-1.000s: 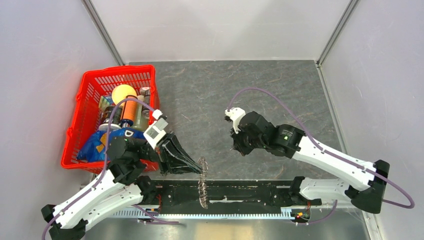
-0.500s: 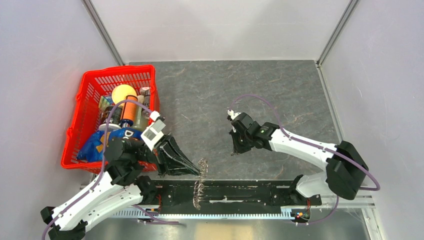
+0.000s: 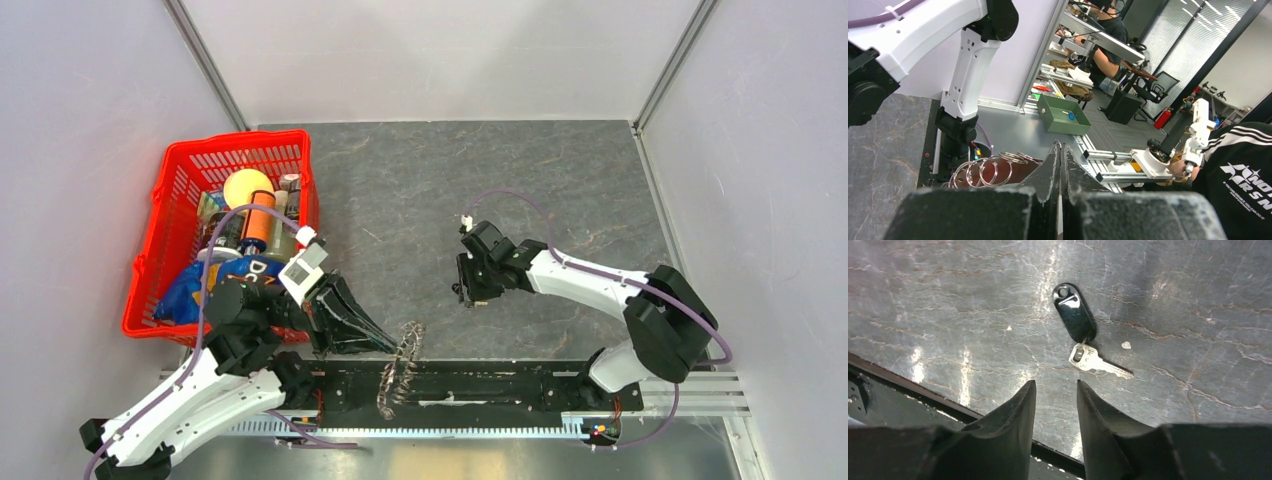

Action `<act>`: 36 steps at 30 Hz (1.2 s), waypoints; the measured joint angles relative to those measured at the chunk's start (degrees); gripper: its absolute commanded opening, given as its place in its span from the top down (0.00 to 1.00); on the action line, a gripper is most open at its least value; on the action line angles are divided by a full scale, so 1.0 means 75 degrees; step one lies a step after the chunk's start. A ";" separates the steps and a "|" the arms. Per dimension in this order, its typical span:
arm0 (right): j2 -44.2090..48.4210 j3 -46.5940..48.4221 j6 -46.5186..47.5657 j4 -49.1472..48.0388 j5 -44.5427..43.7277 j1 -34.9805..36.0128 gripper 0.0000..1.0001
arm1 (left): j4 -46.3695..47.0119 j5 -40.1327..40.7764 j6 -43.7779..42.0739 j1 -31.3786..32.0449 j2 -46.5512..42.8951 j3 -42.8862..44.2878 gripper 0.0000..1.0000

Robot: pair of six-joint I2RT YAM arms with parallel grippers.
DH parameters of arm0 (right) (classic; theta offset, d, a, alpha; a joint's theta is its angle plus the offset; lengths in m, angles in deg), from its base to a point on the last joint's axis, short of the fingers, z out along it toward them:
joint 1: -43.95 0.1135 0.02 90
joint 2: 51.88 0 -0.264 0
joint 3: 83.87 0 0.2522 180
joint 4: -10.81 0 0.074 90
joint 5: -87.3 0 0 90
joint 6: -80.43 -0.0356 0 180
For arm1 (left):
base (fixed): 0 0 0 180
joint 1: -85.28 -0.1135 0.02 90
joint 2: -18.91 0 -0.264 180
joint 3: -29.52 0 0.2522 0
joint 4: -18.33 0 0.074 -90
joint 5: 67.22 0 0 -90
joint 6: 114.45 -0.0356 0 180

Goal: Put the keys on the keyring

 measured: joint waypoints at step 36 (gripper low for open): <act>0.3727 0.3386 0.0455 0.0035 0.5470 0.0099 0.57 | -0.0577 0.1116 -0.0294 0.0000 0.0487 0.0000 0.98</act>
